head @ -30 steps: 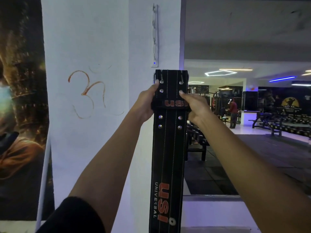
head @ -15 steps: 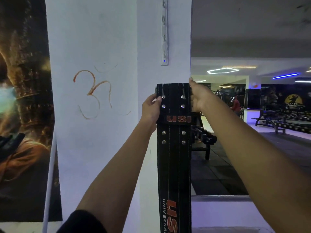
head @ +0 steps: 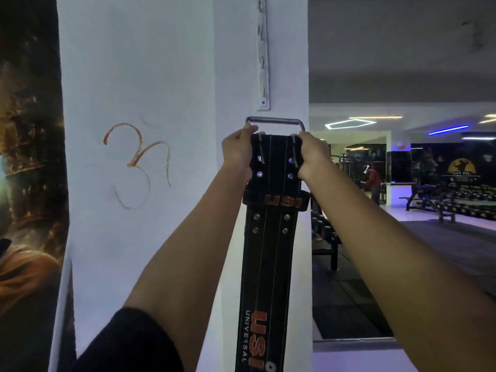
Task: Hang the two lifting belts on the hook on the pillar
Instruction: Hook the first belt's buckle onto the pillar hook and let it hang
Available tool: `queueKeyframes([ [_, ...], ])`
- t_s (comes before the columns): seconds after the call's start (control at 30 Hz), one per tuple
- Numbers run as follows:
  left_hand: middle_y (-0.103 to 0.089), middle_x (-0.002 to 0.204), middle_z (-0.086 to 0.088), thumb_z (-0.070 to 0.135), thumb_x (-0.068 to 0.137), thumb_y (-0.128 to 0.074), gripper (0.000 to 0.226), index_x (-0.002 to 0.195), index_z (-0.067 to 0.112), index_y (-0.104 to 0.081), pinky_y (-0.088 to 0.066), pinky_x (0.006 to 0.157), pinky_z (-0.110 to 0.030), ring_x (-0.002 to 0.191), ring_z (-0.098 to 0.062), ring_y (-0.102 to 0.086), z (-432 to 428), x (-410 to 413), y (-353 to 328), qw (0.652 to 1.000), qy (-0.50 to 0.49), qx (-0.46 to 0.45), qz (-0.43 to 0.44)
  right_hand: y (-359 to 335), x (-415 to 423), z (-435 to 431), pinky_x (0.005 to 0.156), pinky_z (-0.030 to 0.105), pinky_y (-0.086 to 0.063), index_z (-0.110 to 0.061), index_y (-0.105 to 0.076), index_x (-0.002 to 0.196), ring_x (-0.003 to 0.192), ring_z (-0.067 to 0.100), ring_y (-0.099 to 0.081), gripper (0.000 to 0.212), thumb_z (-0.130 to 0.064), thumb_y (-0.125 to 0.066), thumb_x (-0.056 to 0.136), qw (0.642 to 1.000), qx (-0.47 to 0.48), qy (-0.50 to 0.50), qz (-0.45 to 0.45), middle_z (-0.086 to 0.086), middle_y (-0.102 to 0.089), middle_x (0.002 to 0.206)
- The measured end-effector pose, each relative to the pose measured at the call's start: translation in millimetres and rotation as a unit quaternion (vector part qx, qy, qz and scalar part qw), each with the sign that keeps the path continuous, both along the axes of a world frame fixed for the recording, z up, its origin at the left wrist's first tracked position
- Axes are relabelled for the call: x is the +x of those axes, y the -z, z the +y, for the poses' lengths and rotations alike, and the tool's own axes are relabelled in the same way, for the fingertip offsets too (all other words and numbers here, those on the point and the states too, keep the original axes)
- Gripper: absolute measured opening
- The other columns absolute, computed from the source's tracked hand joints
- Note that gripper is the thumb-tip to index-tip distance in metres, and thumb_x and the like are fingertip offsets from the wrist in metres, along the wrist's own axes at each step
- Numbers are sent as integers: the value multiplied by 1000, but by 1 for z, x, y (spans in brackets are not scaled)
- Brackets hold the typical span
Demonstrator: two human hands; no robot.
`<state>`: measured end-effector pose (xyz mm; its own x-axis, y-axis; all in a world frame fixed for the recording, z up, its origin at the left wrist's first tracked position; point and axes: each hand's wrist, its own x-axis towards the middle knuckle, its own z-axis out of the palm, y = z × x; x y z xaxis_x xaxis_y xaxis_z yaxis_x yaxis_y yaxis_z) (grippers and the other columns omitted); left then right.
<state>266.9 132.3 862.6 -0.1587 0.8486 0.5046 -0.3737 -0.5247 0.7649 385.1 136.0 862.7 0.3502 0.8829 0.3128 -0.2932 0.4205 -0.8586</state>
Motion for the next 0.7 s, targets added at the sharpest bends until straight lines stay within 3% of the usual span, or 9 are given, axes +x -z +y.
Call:
queueKeyframes([
  [0.1, -65, 78, -1, 26, 96, -47, 25, 97, 8, -65, -50, 57, -24, 61, -15, -58, 30, 3, -19, 999, -26, 42, 11, -18, 2, 24, 60, 32, -44, -12, -62, 101, 59, 20, -49, 24, -32, -52, 94, 1000, 16, -11, 17, 7, -56, 82],
  [0.2, -64, 76, -2, 24, 96, -48, 25, 84, 10, -65, -50, 68, -32, 65, -19, -58, 64, 6, -43, 996, -63, 65, 8, -43, 5, 48, 59, 36, -46, -9, -62, 108, 59, 21, -50, 28, -31, -58, 91, 999, 24, -19, 33, 4, -56, 81],
  [0.33, -59, 69, -1, 22, 95, -49, 20, 89, 9, -63, -45, 55, -25, 58, -16, -53, 108, 9, -80, 992, -95, 85, 5, -80, 9, 78, 54, 38, -45, -8, -54, 82, 52, 22, -47, 21, -25, -64, 88, 998, 44, -21, 29, 4, -50, 71],
  [0.4, -58, 67, -1, 21, 94, -50, 19, 86, 9, -63, -44, 51, -25, 54, -15, -52, 125, 10, -96, 990, -113, 87, 3, -99, 10, 92, 50, 38, -47, -7, -54, 82, 52, 22, -48, 23, -26, -67, 86, 998, 55, -16, 13, 5, -51, 69],
  [0.57, -64, 79, -8, 24, 91, -55, 20, 88, 9, -69, -54, 71, -37, 69, -22, -57, 168, 9, -125, 983, -163, 78, 22, -128, 10, 124, 46, 38, -46, -2, -57, 102, 66, 26, -55, 28, -22, -67, 86, 998, 70, 2, -1, 9, -53, 74],
  [0.7, -60, 74, -4, 24, 91, -56, 22, 94, 7, -69, -48, 62, -30, 67, -23, -56, 189, 6, -125, 984, -158, 79, 27, -126, 14, 142, 49, 42, -48, -2, -45, 74, 69, 23, -52, 30, -19, -66, 87, 999, 52, 5, 2, 8, -49, 79],
])
